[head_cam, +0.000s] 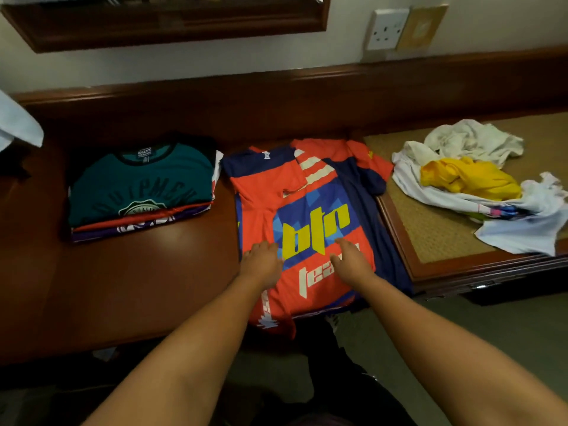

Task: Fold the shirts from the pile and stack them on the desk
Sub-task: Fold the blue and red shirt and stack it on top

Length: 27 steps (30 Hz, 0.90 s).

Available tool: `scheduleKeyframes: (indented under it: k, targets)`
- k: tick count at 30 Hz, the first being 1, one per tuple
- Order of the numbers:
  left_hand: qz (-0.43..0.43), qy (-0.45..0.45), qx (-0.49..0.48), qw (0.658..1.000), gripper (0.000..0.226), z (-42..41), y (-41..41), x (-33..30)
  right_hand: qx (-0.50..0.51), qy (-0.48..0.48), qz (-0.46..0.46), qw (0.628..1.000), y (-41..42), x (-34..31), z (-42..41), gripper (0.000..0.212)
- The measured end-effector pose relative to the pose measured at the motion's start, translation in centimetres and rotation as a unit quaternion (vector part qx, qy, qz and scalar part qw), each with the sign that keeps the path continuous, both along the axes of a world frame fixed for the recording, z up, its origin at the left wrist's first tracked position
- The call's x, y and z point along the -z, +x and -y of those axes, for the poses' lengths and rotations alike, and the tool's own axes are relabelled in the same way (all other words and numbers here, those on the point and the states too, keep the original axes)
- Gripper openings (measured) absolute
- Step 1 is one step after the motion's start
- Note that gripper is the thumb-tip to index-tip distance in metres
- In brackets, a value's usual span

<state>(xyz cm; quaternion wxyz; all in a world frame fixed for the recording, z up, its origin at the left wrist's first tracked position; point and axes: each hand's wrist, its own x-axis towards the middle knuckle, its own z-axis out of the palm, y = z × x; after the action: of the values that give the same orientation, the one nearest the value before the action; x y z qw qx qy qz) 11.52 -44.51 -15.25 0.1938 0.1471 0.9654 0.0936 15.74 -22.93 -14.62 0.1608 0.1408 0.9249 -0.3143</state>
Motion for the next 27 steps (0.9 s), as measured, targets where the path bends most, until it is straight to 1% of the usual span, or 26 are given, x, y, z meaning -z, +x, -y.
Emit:
scheduleKeyframes:
  k: [2, 5, 8, 10, 13, 16, 18, 20, 22, 24, 26, 27]
  targets:
    - [-0.007, 0.013, 0.009, 1.000, 0.043, -2.0, -2.5, -0.7, 0.034, -0.010, -0.016, 0.999, -2.0, -0.6, -2.0, 0.048]
    - [-0.028, 0.028, 0.020, 0.999, 0.042, -5.9, -7.2, -1.5, 0.109, -0.027, -0.034, 0.993, -5.7, -1.0, -6.1, 0.043]
    - [-0.034, 0.043, 0.041, 0.998, 0.040, -10.8, -12.7, -1.6, 0.187, -0.045, -0.060, 0.979, -9.9, -0.5, -10.6, 0.036]
    - [-0.025, 0.057, 0.055, 0.997, 0.039, -14.5, -16.7, -1.5, 0.239, -0.074, -0.050, 0.967, -12.7, 0.2, -13.0, 0.034]
    - [-0.015, 0.077, 0.084, 0.993, 0.037, -20.4, -22.4, -1.0, 0.283, -0.069, -0.032, 0.956, -16.0, 1.7, -15.6, 0.039]
    - [-0.002, 0.082, 0.118, 0.990, 0.036, -26.0, -26.9, -0.3, 0.295, -0.050, -0.022, 0.954, -18.0, 3.1, -16.8, 0.052]
    - [0.008, 0.075, 0.146, 0.986, 0.037, -29.1, -29.2, 0.5, 0.304, -0.041, -0.019, 0.952, -19.1, 3.9, -17.2, 0.054]
    - [0.021, 0.066, 0.169, 0.983, 0.040, -31.7, -31.0, 1.5, 0.302, -0.034, -0.002, 0.953, -20.1, 4.4, -17.8, 0.046]
    - [0.037, 0.051, 0.190, 0.980, 0.045, -33.7, -32.1, 2.4, 0.312, -0.045, 0.010, 0.949, -20.8, 4.8, -18.5, 0.028]
    - [0.038, 0.017, 0.223, 0.974, 0.047, -35.2, -32.6, 3.1, 0.321, -0.060, 0.018, 0.945, -21.2, 4.9, -19.0, 0.014]
    - [0.029, -0.004, 0.240, 0.970, 0.037, -36.0, -32.7, 3.5, 0.320, -0.086, -0.015, 0.944, -21.2, 4.7, -19.2, 0.004]
    - [0.024, 0.000, 0.238, 0.971, 0.030, -36.1, -32.9, 3.7, 0.318, -0.102, -0.044, 0.942, -21.2, 4.5, -19.1, 0.007]
